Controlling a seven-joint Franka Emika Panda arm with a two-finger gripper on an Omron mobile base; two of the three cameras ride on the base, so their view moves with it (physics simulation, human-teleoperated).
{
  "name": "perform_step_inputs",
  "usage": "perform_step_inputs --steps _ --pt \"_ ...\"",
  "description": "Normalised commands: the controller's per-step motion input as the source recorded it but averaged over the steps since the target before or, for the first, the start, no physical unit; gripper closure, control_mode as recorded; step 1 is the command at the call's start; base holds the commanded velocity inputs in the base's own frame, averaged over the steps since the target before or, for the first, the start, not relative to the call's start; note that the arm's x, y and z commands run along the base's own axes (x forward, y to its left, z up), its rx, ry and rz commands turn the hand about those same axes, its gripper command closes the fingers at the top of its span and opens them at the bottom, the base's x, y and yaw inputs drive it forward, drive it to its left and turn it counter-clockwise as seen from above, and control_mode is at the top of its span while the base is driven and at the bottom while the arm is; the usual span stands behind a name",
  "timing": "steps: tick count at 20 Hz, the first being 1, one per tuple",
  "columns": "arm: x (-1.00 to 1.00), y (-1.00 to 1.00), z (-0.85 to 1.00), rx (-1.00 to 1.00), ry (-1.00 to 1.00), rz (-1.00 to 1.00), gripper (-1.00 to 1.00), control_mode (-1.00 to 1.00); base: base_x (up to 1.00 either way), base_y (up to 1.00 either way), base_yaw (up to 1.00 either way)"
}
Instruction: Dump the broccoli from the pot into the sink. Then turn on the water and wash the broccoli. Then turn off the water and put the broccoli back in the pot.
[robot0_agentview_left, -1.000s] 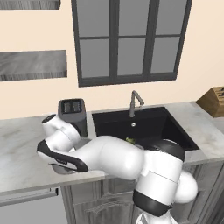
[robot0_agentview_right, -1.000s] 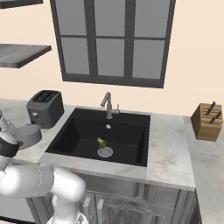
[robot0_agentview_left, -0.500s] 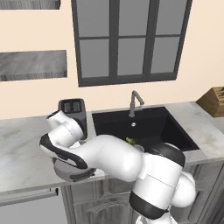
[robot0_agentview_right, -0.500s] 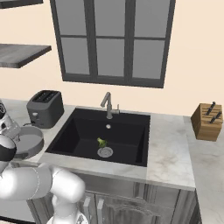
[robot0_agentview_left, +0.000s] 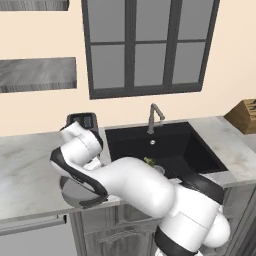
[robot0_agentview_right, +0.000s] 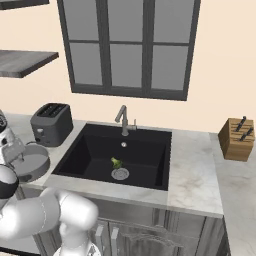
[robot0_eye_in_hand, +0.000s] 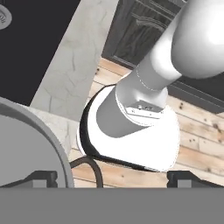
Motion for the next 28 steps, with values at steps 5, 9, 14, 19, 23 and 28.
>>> perform_step_inputs --steps 5,9,14,19,23,28 --pt "-0.38 -0.30 1.00 0.02 0.01 0.00 -1.00 -1.00 0.00 0.00 0.00" --pt "-0.09 -0.62 0.90 0.00 0.12 0.00 -1.00 -1.00 0.00 0.00 0.00" --pt "-0.01 -0.93 0.50 0.00 0.04 0.00 -1.00 -1.00 0.00 0.00 0.00" --pt "0.00 -1.00 0.08 0.08 0.00 0.00 -1.00 -1.00 0.00 0.00 0.00" --pt "0.00 -1.00 0.00 0.28 0.00 0.04 -1.00 -1.00 0.00 0.00 0.00" --pt "0.00 -1.00 0.00 0.42 -0.01 0.07 -1.00 -1.00 0.00 0.00 0.00"
